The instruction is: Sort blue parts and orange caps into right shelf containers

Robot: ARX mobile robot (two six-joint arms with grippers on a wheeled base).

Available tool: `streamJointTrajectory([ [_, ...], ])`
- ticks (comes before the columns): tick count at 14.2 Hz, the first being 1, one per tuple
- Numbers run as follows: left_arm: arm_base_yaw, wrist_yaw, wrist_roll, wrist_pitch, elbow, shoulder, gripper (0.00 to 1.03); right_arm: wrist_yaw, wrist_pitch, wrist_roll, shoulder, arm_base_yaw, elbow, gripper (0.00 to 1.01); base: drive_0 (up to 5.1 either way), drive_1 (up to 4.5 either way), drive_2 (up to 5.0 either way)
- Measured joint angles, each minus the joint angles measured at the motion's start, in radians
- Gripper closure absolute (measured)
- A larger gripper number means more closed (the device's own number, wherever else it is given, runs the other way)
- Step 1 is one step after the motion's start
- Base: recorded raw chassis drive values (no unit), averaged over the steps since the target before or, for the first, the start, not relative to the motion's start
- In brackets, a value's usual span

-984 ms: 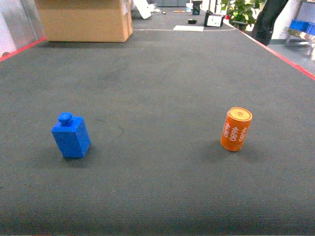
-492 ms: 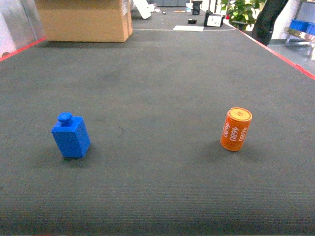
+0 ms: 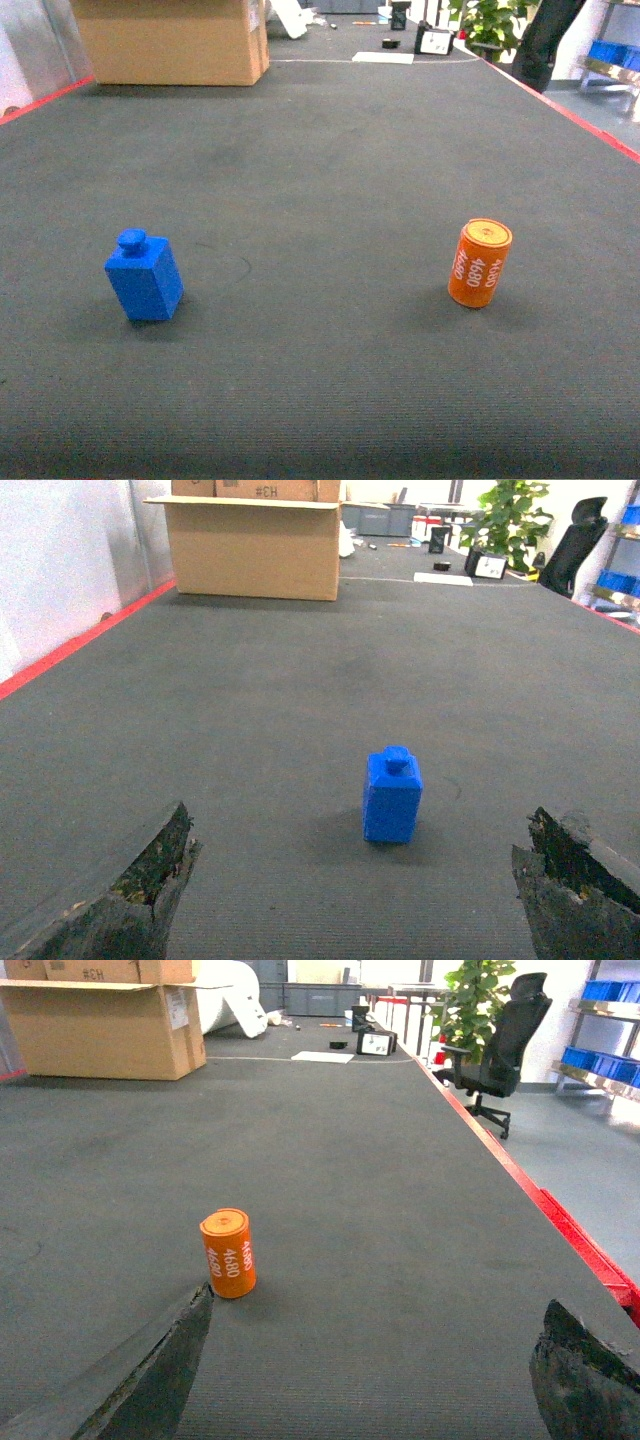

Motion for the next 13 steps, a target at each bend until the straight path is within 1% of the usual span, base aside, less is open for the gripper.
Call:
streamJointTrajectory([
  [5,0.0,0.0,0.0,0.0,0.0,0.0,0.05,0.0,0.0,0.0,0.0,0.0,0.0,0.03,0.0,0.0,0.0],
  [6,-0.043,-0.114,-0.006,-0.055,0.016,0.028,0.05,0.009,-0.015,-0.003,0.004,0.002,0.002,0.03,0.0,0.0,0.0],
  [7,-0.105,-0.251,-0.012,-0.006,0.03,0.134,0.05,0.06,-0.039,-0.014,0.06,0.028,0.016,0.03,0.0,0.0,0.0],
  [8,-0.124,-0.331,-0.011,0.093,0.061,0.267,0.05,0.076,0.045,-0.026,0.194,0.048,0.034,0.03,0.0,0.0,0.0],
  [9,-0.138,-0.359,-0.004,0.367,0.146,0.554,0.05,0.085,0.315,-0.034,0.488,0.087,0.099,0.03,0.0,0.0,0.0],
  [10,-0.165,-0.338,0.003,0.478,0.194,0.692,0.05,0.086,0.427,-0.033,0.62,0.104,0.138,0.03,0.0,0.0,0.0],
  [11,-0.183,-0.316,0.005,0.555,0.235,0.803,0.05,0.087,0.514,-0.028,0.73,0.12,0.173,0.03,0.0,0.0,0.0],
  [12,-0.208,-0.283,0.005,0.641,0.304,0.976,0.05,0.087,0.626,-0.024,0.904,0.141,0.23,0.03,0.0,0.0,0.0],
  [13,-0.224,-0.252,0.0,0.685,0.363,1.106,0.05,0.081,0.7,-0.018,1.051,0.145,0.278,0.03,0.0,0.0,0.0],
])
